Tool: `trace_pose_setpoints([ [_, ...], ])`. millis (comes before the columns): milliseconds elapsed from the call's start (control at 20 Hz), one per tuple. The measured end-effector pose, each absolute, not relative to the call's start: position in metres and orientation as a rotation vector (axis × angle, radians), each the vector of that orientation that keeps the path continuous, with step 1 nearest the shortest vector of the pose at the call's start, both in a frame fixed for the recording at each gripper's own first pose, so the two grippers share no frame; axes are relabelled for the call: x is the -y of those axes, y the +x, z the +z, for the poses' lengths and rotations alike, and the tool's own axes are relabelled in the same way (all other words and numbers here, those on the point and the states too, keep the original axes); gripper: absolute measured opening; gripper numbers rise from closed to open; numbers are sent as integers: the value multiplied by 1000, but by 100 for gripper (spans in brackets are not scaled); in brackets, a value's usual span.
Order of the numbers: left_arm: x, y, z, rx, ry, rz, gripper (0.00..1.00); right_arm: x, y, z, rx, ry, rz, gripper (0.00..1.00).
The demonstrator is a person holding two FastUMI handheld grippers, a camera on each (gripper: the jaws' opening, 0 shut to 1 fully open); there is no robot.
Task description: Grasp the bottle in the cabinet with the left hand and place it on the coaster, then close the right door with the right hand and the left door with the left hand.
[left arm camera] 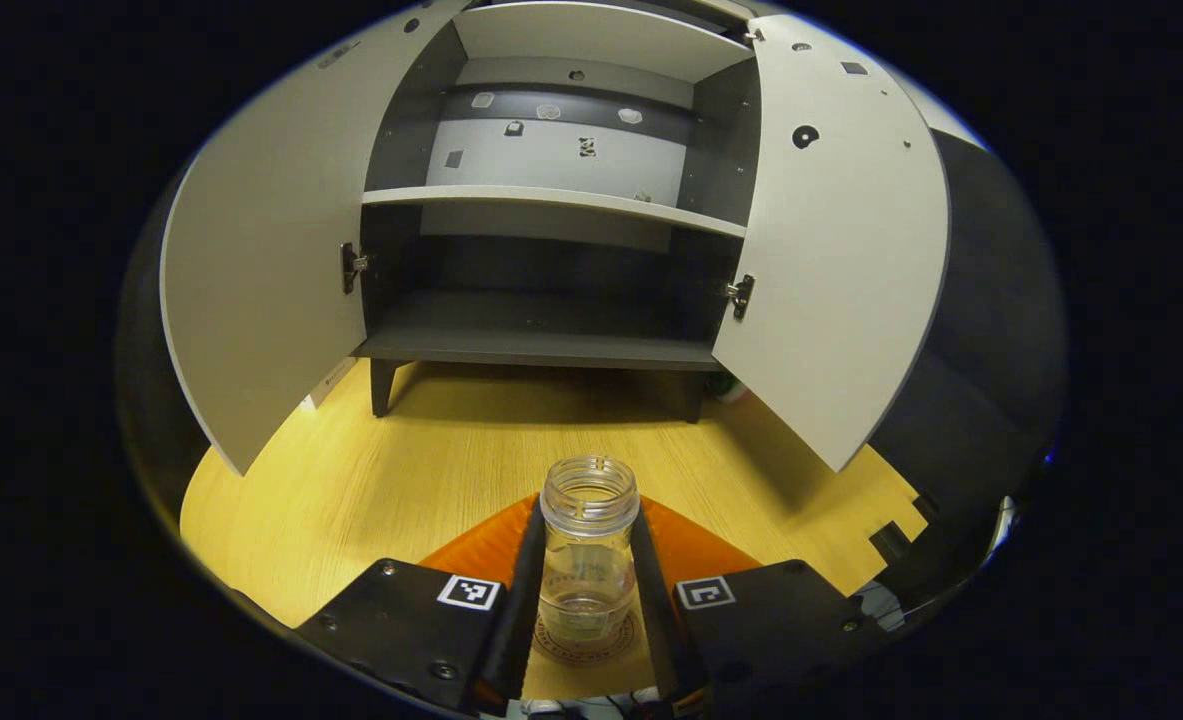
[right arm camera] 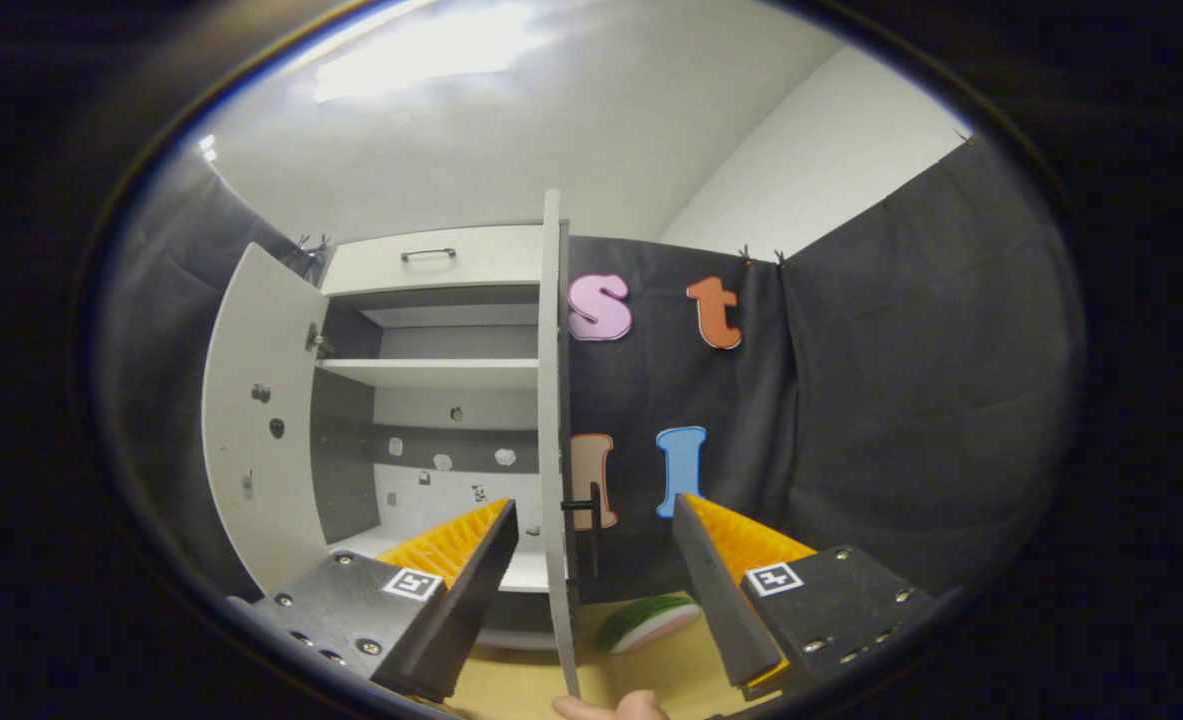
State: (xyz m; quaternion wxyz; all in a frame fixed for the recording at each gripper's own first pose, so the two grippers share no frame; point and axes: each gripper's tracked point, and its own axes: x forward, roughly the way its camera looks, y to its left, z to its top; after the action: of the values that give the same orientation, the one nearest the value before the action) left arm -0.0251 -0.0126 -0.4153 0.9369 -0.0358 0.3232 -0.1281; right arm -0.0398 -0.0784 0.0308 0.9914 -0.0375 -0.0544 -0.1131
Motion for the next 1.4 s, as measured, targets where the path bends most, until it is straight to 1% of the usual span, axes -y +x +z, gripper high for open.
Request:
trace_pose_setpoints([
  [250,11,-42,-413,-683,-72,-266,50,74,-42,29,103,-70,-211,93],
  [300,12,-44,-413,-687,-73,-268,54,74,-42,29,99,-69,-208,93],
  [350,14,-47,-413,-697,-85,-276,52,74,-42,28,97,-67,-206,94],
  [450,17,-54,-416,-722,-103,-282,54,74,-42,27,95,-64,-202,93],
  [500,18,-55,-416,-727,-103,-283,62,73,-42,28,95,-63,-201,93],
  [600,18,-56,-415,-721,-92,-281,66,72,-42,27,93,-63,-198,93],
  [900,19,-56,-403,-707,-95,-282,66,74,-46,23,83,-61,-200,93],
  [1150,20,-51,-376,-650,-95,-294,66,74,-46,21,83,-52,-199,93],
  [1400,20,-43,-336,-577,-88,-297,66,70,-44,18,77,-42,-191,93],
])
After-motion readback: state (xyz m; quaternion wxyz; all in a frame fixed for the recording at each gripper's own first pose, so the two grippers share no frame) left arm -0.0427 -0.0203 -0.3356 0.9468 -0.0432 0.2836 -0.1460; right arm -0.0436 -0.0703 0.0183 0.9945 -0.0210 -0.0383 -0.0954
